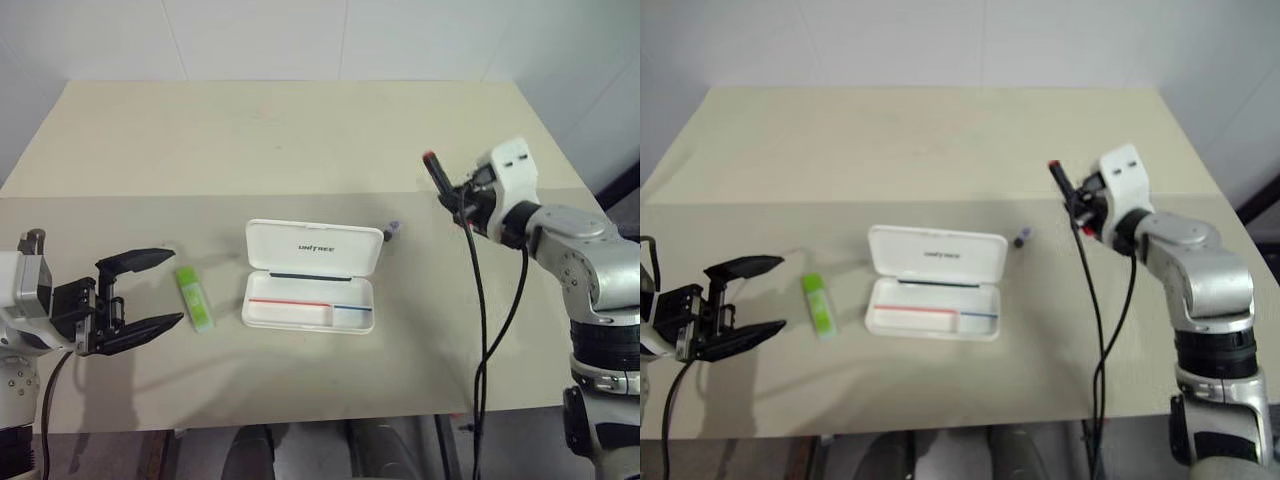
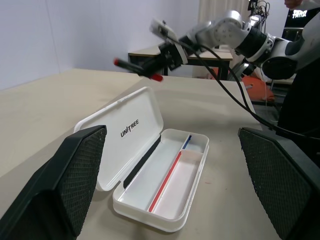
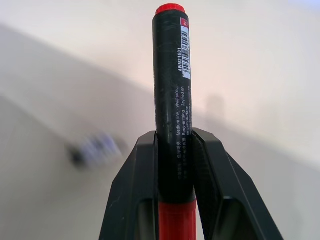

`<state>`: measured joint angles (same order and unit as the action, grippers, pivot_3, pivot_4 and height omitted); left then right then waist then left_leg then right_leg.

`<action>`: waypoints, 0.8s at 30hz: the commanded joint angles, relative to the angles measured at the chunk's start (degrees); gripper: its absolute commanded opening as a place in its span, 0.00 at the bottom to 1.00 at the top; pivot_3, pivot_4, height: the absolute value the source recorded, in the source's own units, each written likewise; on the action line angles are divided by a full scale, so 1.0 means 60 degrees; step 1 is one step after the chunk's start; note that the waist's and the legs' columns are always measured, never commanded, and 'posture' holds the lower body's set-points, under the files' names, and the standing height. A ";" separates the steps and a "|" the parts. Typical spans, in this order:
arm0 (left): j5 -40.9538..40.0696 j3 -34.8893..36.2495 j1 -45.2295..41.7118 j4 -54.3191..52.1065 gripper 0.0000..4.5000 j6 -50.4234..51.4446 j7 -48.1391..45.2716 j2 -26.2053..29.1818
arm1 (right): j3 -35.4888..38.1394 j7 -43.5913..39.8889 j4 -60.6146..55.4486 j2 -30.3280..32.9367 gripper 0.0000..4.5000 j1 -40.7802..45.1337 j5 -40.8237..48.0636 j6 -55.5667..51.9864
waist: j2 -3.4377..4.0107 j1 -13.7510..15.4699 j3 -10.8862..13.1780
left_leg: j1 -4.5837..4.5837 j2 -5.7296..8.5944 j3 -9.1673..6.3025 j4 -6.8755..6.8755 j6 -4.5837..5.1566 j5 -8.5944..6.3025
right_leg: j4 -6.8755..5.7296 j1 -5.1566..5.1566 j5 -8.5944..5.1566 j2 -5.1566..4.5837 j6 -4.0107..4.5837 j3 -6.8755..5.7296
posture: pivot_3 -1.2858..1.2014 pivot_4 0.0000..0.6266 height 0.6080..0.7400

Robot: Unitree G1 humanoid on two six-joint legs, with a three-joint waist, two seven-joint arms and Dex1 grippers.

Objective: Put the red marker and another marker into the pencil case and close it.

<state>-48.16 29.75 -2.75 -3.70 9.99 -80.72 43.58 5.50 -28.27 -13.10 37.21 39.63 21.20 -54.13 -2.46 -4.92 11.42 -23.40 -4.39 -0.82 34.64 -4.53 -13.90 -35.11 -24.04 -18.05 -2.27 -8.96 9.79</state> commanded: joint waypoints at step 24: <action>0.0293 -0.0443 -0.0325 0.1540 1.00 -0.0299 -0.1919 0.0721 | -0.3995 -0.4695 -0.2495 0.1978 0.13 0.2280 0.2912 -0.1784 | 0.0007 -0.0006 0.0005 | 0.0005 -0.0039 0.0004 0.0066 -0.0007 -0.0004 | -0.0099 -0.0029 -0.0040 0.0029 0.0076 -0.0024 | 0.52 0.24 1.00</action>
<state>-46.79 26.66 -5.29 4.91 9.72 -86.06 46.77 -17.83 -55.66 -26.69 49.11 53.28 40.09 -66.76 -2.42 -4.95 11.45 -23.41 -4.62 -0.79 35.03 -4.58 -13.92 -35.75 -24.29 -18.29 -2.09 -8.51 9.65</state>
